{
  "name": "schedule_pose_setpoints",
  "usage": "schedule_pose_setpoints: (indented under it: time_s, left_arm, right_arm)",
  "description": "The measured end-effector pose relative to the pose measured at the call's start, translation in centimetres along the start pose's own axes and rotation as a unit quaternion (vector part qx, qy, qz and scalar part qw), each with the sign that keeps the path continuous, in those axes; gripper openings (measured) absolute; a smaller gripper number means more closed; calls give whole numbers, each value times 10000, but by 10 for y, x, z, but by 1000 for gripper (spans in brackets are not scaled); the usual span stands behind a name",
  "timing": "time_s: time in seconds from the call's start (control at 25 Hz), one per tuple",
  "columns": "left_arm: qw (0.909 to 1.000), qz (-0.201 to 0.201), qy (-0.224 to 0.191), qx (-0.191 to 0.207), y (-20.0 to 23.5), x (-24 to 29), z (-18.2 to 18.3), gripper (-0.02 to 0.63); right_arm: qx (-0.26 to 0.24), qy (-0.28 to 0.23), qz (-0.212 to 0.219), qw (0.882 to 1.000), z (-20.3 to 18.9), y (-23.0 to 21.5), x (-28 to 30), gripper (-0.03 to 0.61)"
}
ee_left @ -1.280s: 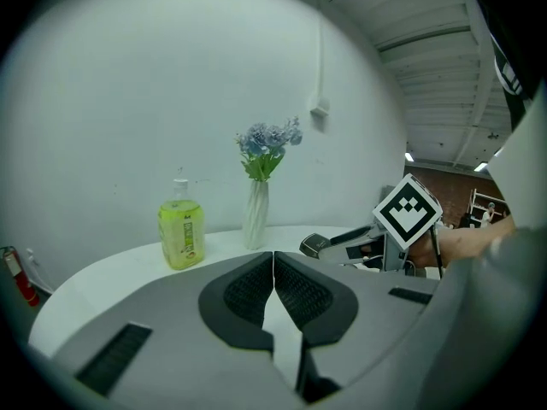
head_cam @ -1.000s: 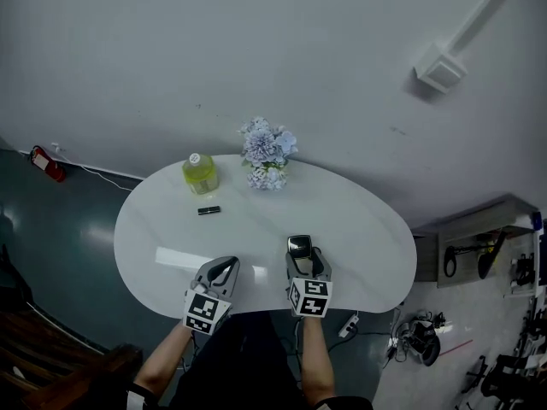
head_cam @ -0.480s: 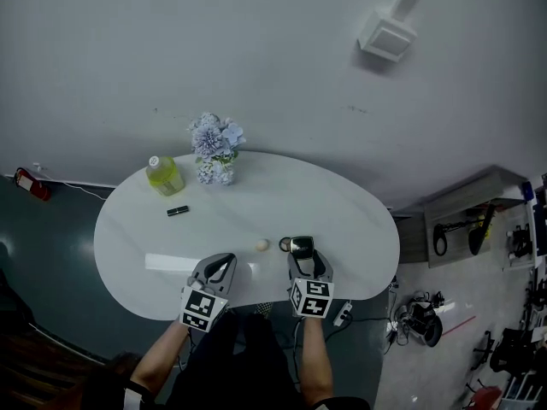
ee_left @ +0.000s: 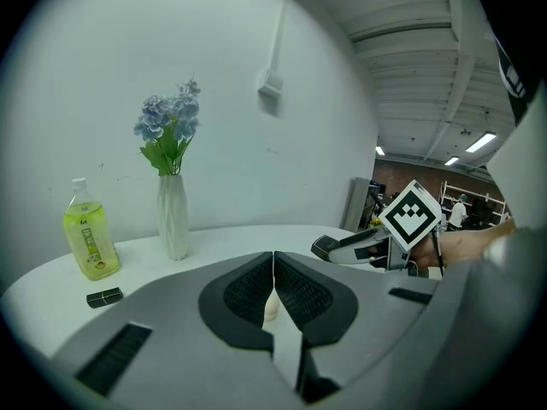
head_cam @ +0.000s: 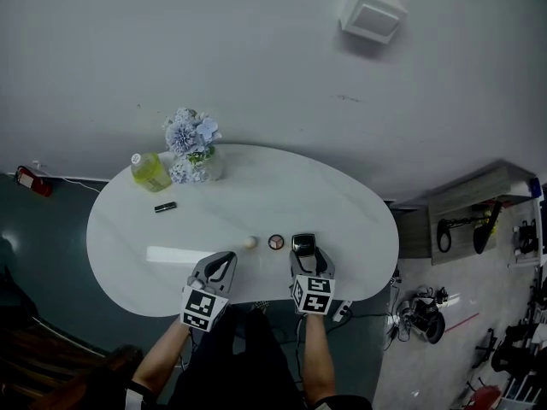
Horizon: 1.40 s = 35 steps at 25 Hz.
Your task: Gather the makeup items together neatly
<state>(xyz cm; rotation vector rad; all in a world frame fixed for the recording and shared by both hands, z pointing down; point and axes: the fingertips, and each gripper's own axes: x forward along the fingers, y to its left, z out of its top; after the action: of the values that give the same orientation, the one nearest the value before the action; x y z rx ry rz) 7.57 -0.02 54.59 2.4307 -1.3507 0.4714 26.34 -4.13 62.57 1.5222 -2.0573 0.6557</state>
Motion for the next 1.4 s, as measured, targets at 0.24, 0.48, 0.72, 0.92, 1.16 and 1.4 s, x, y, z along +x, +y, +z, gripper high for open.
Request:
schedule_pose_setpoints:
  time_s: [0.24, 0.48, 0.72, 0.92, 1.16, 1.4]
  left_arm:
    - [9996, 161, 209, -114, 5, 19, -18, 20]
    - [9985, 254, 426, -235, 3, 35, -39, 20]
    - [9977, 284, 542, -294, -3, 47, -49, 20]
    - [9974, 289, 579, -319, -10, 55, -51, 20]
    - [9972, 299, 612, -305, -14, 58, -52, 20]
    - [9973, 270, 622, -289, -17, 59, -52, 20]
  right_arm:
    - [89, 266, 144, 9995, -22, -12, 30, 298]
    - [212, 517, 221, 9982, -49, -27, 53, 298]
    - [320, 583, 204, 9976, -60, -40, 65, 298]
    - [387, 572, 196, 9974, -66, -48, 69, 298]
    - [285, 582, 132, 9978, -69, -48, 72, 298]
    - [292, 524, 78, 9982, -69, -48, 72, 298]
